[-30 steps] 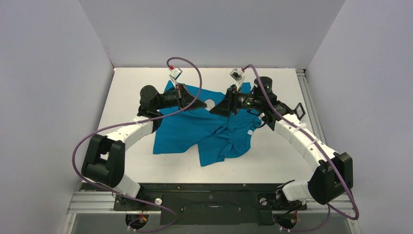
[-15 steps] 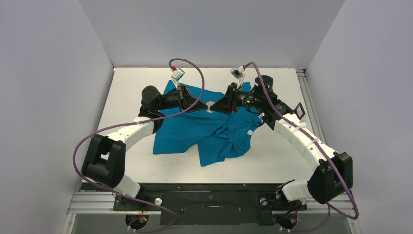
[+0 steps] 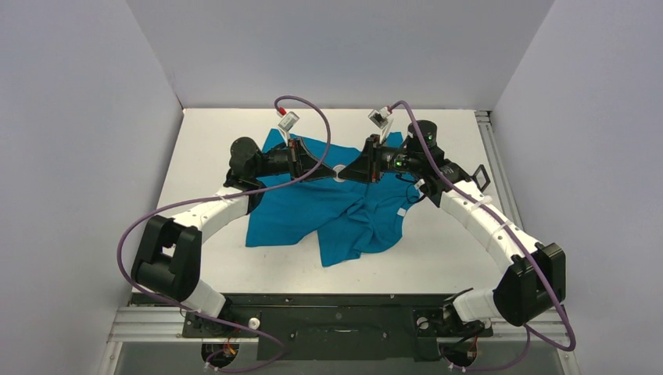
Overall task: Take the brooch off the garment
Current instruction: Close the brooch.
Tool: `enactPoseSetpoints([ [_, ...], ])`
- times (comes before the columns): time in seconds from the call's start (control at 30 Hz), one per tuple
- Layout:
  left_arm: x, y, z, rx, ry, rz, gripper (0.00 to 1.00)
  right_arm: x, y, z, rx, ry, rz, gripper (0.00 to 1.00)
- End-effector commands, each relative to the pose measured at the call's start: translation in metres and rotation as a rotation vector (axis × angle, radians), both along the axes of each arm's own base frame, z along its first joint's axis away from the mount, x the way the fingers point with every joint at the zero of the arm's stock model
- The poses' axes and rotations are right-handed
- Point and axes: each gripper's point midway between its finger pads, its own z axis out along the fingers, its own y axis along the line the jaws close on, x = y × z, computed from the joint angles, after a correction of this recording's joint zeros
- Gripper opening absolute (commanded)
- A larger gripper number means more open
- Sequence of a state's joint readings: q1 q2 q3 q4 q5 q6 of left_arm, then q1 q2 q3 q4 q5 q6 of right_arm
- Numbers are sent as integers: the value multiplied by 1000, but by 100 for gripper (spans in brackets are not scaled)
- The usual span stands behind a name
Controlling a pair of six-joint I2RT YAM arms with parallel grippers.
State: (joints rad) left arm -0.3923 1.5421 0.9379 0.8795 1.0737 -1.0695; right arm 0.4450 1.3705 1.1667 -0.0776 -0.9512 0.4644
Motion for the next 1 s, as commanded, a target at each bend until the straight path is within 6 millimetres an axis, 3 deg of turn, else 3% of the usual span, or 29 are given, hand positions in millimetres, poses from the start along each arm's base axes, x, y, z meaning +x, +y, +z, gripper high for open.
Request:
enactPoseSetpoints([
  [0.0, -16, -2, 24, -24, -122, -37, 0, 10, 1, 13, -4, -84, -9, 18],
  [0.33, -21, -2, 29, -23, -165, -40, 0, 18, -3, -3, -76, -70, -41, 0],
  [0.6, -19, 0, 27, -13, -155, -16, 0, 24, -9, -5, -96, -79, -72, 0],
  [0.63, -18, 1, 25, -13, -131, -9, 0, 24, -9, -5, -90, -69, -74, 2],
  [0.8, 1, 13, 18, -36, -65, 53, 0, 28, -14, 14, 10, -52, -87, 36],
  [0.87, 5, 17, 17, -58, -21, 54, 0, 28, -15, 25, 46, -41, -90, 42],
  [0.97, 5, 19, 18, -89, -19, 42, 0, 28, -17, 35, 71, -31, -87, 43],
])
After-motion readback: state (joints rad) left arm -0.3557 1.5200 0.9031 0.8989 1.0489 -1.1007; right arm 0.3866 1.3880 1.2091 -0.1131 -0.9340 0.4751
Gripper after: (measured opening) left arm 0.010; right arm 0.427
